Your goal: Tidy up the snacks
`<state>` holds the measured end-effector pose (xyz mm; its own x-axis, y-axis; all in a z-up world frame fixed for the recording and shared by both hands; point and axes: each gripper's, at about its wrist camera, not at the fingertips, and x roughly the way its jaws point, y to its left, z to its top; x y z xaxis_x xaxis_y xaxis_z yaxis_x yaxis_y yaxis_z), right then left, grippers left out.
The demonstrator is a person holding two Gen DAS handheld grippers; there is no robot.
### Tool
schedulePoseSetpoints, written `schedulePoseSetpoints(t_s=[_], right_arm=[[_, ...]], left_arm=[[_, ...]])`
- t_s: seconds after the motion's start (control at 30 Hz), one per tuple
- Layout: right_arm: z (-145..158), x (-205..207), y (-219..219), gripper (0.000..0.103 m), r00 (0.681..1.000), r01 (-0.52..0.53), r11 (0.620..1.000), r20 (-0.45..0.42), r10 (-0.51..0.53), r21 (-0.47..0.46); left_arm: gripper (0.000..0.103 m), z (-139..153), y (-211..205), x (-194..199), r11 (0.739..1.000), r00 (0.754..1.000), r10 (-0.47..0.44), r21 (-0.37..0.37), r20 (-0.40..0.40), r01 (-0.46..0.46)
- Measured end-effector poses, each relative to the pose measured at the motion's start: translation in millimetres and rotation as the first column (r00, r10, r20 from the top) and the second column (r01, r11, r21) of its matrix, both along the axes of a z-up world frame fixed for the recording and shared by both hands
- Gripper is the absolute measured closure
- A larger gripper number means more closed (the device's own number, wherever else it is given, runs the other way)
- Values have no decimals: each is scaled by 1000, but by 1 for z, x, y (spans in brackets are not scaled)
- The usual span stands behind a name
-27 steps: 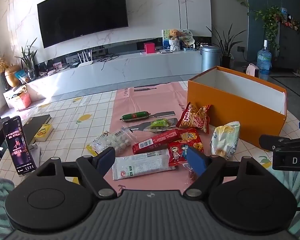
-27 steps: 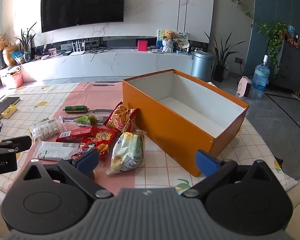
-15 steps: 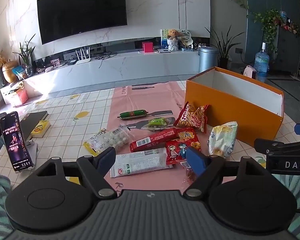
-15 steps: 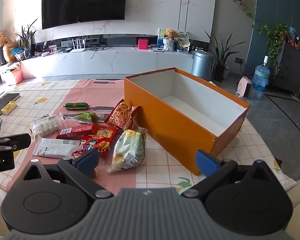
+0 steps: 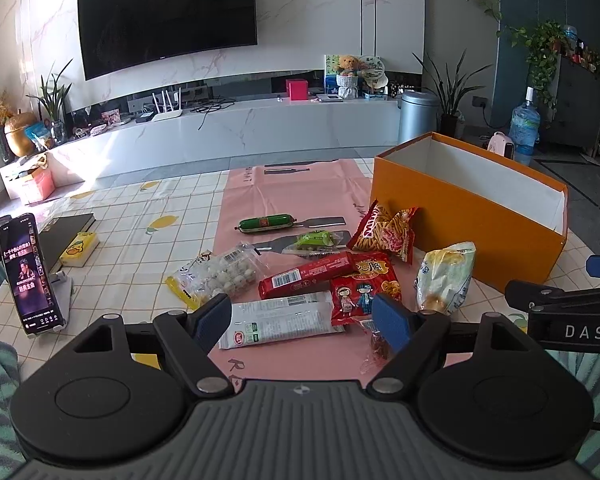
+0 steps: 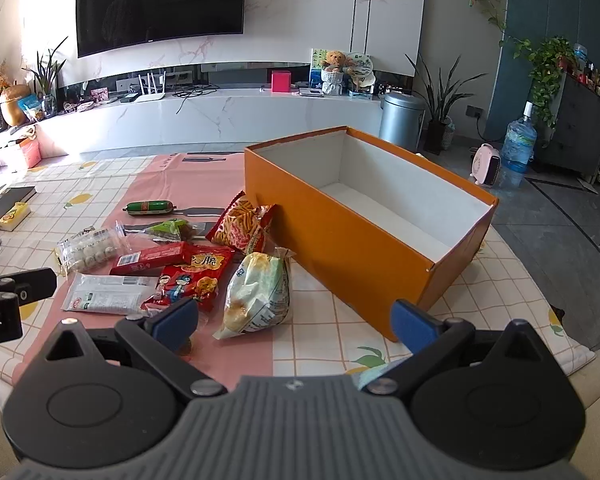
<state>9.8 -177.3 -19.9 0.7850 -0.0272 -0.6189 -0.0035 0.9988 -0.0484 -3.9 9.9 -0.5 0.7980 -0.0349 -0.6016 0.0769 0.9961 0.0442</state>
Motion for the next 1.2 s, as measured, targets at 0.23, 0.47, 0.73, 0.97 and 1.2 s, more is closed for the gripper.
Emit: schedulePoseSetpoints(t_s=[0.23, 0.47, 0.73, 0.97, 1.2], right_arm=[[2, 2, 2, 4, 1000, -1, 1000, 7, 1, -10], [-1, 3, -2, 4, 1000, 23, 1000, -7, -23, 5], [-1, 4, -1, 4, 1000, 28, 1000, -13, -28, 11], [-1, 5, -4, 4, 999, 34, 999, -20, -34, 17], [-2, 5, -4, 4, 999, 38, 999, -25, -38, 18]], left_arm=[[9, -1, 0, 1, 1000, 1000, 7, -10, -8, -7], [9, -2, 1, 2, 1000, 1000, 6, -16, -15, -6], [9, -3, 2, 3, 1000, 1000, 10, -19, -20, -10], [9, -4, 2, 3, 1000, 1000, 9, -21, -24, -9], [9, -4, 2, 3, 1000, 1000, 8, -22, -24, -9]])
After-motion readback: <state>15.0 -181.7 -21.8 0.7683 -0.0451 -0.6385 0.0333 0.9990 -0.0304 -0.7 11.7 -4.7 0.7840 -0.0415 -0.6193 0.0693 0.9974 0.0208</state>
